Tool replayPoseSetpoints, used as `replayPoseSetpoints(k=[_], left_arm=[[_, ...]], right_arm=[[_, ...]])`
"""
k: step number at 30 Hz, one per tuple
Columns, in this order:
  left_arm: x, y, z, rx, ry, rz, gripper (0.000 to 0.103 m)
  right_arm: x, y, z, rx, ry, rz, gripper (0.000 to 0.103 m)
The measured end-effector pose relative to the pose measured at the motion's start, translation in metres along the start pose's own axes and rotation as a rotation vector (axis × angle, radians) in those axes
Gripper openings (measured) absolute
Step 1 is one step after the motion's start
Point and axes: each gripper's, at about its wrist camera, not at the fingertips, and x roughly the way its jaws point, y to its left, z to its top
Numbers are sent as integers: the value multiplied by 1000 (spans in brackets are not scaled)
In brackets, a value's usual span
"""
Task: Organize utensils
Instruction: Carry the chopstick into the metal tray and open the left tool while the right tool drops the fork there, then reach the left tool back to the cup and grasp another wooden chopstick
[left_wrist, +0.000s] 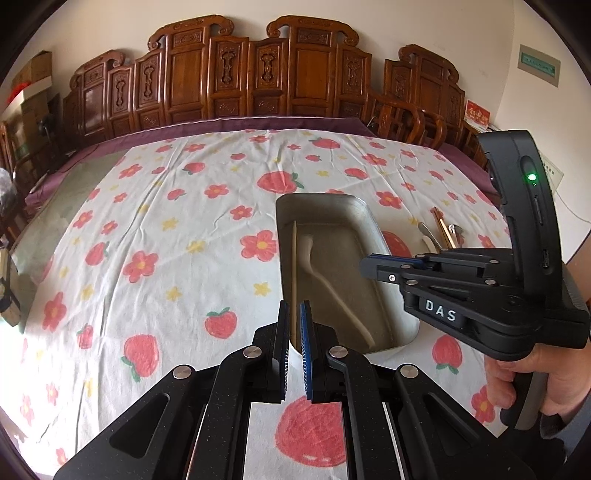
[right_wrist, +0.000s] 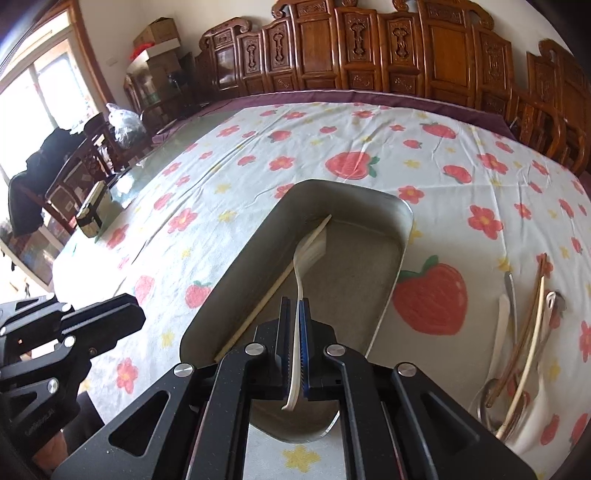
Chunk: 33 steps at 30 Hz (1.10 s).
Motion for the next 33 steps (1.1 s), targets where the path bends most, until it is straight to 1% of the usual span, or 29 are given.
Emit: replayPoseSetpoints(k=[2, 4, 8, 16, 18, 22, 25, 33], left_arm=[[-1, -3, -1, 2, -1, -4, 5], [-2, -8, -1, 1, -4, -16, 5], [-5, -22, -2, 15, -9, -40, 5], [-4, -66, -1, 57, -14, -101, 5], [-1, -80, -1, 72, -9, -114, 5], [7, -104, -2, 97, 7, -137, 5], [16, -125, -6, 126, 30, -148, 5], [36, -160, -12, 172, 84, -168, 5]], right_arm=[[-8, -5, -1, 7, -9, 1, 6], [-24, -12, -5, 8, -36, -1, 6], [-55, -35, -19, 3, -69, -28, 6], [-113, -105, -67, 33, -100, -150, 6], [-122, -119, -77, 35, -100, -182, 6], [-135, -141, -94, 52, -106, -215, 6], [-137, -151, -102, 67, -108, -217, 19], [-132, -167, -116, 77, -91, -210, 23]])
